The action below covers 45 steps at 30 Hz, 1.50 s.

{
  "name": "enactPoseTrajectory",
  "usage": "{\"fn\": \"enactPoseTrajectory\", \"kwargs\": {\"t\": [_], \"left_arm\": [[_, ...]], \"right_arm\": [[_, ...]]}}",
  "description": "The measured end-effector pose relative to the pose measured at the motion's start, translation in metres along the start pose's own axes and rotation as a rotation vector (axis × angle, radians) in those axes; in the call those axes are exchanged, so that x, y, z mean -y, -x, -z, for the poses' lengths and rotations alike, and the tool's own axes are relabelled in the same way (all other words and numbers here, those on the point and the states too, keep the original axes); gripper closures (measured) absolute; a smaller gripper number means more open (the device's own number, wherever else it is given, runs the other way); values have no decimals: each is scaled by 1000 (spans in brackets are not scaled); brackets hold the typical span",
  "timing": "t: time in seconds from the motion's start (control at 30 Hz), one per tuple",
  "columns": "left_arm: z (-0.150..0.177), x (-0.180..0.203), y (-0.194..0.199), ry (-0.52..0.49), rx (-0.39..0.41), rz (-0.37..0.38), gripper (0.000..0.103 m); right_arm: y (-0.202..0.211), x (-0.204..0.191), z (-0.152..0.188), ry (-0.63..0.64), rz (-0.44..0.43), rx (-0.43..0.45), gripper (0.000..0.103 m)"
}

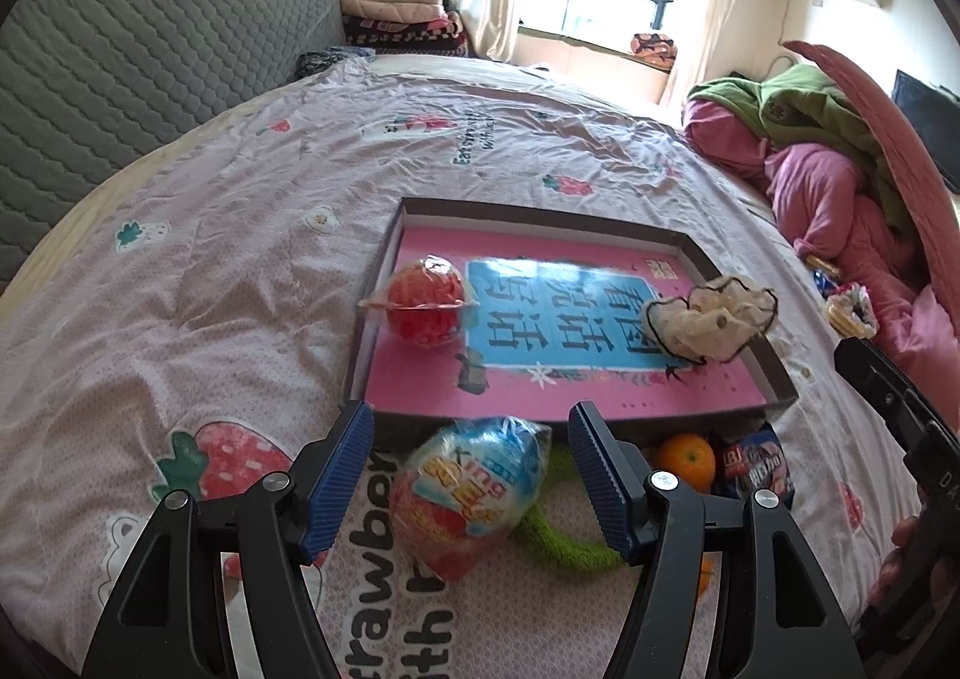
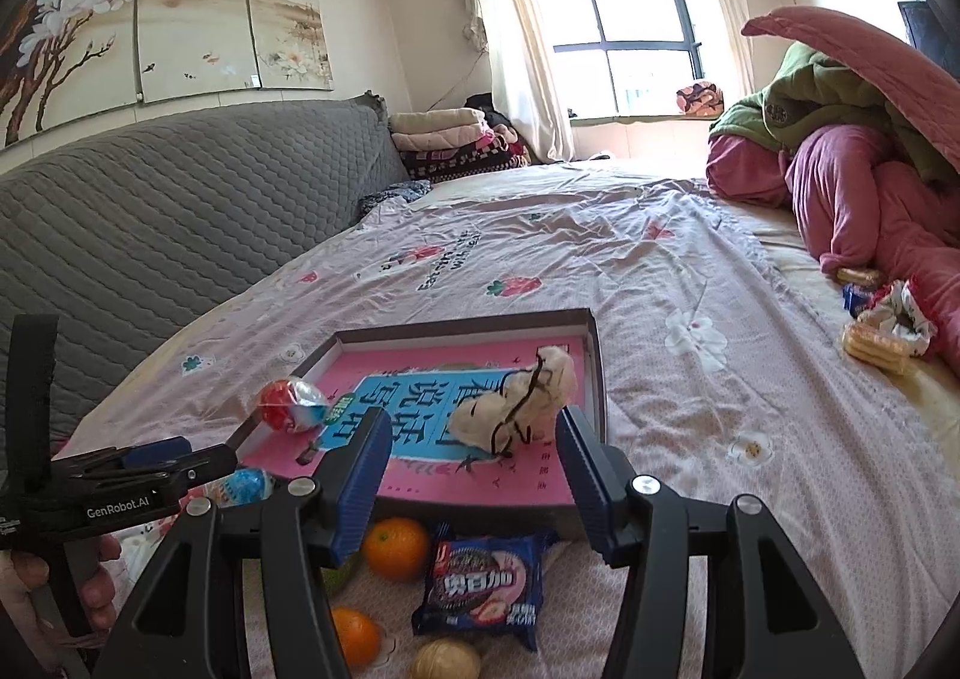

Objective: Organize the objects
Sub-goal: 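Withdraw both tools from the box toward the Kinder egg and orange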

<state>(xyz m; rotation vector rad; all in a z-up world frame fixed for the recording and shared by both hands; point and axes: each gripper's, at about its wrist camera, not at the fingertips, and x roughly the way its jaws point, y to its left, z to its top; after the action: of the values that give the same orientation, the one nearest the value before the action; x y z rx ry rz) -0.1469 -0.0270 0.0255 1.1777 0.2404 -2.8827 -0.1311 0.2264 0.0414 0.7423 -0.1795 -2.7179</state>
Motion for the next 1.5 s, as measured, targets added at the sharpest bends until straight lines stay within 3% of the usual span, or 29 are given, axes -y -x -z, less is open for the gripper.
{"fn": "enactPoseTrajectory", "kwargs": {"t": [0.73, 1.5], "left_arm": [[33, 4, 10, -37, -35, 2, 34], [47, -16, 17, -25, -51, -5, 34]], "right_arm": [[31, -20, 37, 72, 22, -32, 46], [26, -66, 66, 213, -53, -93, 46]]}}
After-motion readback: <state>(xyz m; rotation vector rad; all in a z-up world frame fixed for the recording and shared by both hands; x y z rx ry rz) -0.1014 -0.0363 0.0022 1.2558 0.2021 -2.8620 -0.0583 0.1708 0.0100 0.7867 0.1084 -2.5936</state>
